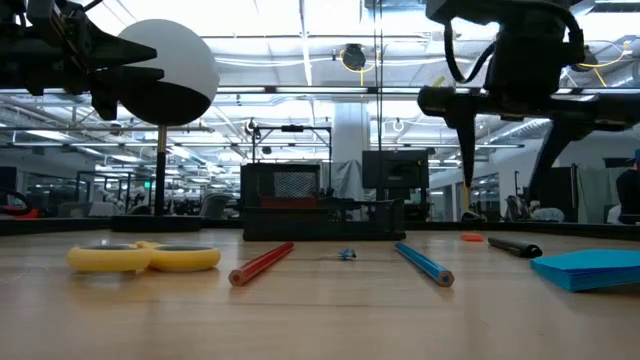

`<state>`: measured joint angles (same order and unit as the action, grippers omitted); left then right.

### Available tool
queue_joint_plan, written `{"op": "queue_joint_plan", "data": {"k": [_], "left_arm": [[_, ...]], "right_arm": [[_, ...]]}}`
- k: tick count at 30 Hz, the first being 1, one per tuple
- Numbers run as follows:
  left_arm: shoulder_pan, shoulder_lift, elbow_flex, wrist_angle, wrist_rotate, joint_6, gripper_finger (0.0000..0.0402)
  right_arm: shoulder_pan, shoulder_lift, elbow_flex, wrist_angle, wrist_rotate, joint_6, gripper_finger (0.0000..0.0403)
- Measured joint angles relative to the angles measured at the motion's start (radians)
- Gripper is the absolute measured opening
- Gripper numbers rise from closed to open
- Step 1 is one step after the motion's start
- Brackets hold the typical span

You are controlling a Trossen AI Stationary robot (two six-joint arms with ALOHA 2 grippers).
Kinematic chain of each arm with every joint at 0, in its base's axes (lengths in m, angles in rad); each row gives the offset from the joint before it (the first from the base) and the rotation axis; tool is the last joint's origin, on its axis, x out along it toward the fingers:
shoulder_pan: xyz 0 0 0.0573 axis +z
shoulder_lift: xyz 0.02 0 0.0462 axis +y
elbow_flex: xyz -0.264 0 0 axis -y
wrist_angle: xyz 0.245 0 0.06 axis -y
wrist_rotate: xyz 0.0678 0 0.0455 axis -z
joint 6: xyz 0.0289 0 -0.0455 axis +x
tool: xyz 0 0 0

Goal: Pick and place office supplies into organizer
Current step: Put the black pen into the desk organizer

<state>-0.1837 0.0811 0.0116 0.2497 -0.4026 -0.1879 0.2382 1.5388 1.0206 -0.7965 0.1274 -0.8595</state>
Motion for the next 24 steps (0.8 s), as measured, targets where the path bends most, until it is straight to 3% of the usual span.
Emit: {"op": "queue_joint_plan", "data": {"k": [14,19,24], "left_arm": [[0.000,0.000,0.000,-0.009,0.000,0.000,0.0170],[0.000,0.000,0.000,-0.016,0.000,0.000,0.0170],[0.000,0.000,0.000,-0.020,-0.001,0.002,0.0170]], "right_arm": [[0.000,0.148,0.077,0.000,-0.081,-0.027,0.0216],[-0.003,0.165,0.082,0.015,-0.154,-0.043,0.0217],[-0.003,0.206,0.082,0.008,-0.157,-0.063,0.0218]]}}
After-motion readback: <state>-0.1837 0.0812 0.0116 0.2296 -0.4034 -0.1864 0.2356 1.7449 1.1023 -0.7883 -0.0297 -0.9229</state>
